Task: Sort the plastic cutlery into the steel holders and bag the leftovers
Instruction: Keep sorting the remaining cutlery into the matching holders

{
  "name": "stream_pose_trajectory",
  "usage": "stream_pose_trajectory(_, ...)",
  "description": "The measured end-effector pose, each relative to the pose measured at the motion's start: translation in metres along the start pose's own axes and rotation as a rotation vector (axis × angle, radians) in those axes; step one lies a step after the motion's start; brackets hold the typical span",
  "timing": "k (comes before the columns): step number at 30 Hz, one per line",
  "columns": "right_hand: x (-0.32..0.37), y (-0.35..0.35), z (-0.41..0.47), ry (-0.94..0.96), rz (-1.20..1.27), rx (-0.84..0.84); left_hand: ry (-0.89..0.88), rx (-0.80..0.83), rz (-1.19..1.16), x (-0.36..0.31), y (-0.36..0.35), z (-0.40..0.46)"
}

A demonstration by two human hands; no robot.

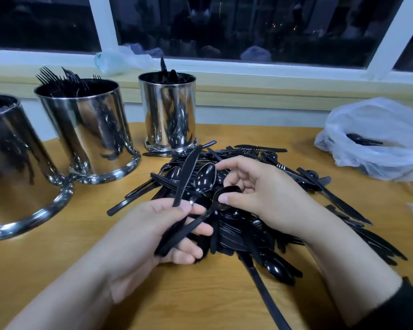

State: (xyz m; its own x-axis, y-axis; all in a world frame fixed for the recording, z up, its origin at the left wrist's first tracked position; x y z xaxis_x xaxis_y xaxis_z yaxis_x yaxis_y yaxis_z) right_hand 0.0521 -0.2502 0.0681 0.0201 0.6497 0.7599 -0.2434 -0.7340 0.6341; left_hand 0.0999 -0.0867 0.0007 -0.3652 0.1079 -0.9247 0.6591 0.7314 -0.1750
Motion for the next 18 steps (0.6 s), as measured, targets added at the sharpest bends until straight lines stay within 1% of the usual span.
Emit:
stream_pose_trajectory(4,-0.002,-0.003,0.004,-0.030,-0.046,-0.070,-0.047,0.011,0.055,-0.002,-0.004,-0.002)
stream_pose_trajectory(9,-0.001,0.006,-0.002,-0.051,0.058,-0.115,-0.052,0.023,0.114,-0.002,-0.004,-0.002)
stream_pose_trajectory(13,-0.004,0.002,-0.001,-0.073,0.090,-0.119,-0.055,0.042,0.131,-0.001,-0.008,-0.003)
stream_pose_trajectory(18,-0.002,0.001,0.000,-0.052,0.117,-0.100,-0.146,0.066,0.230,-0.010,-0.014,-0.004)
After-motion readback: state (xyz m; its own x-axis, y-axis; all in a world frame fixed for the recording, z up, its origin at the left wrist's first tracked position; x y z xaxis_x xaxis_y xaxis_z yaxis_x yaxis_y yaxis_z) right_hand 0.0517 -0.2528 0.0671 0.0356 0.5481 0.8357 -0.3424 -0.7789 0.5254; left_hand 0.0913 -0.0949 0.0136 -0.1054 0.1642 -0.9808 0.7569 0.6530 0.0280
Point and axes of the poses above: each hand's wrist, its own z-axis towards the middle knuckle, its own y-axis out of the back of the hand, x = y × z, the point moved 10 cm from there along z, towards the middle knuckle, and after that the axes turned 1 degree about z, right-handed, at the moved point
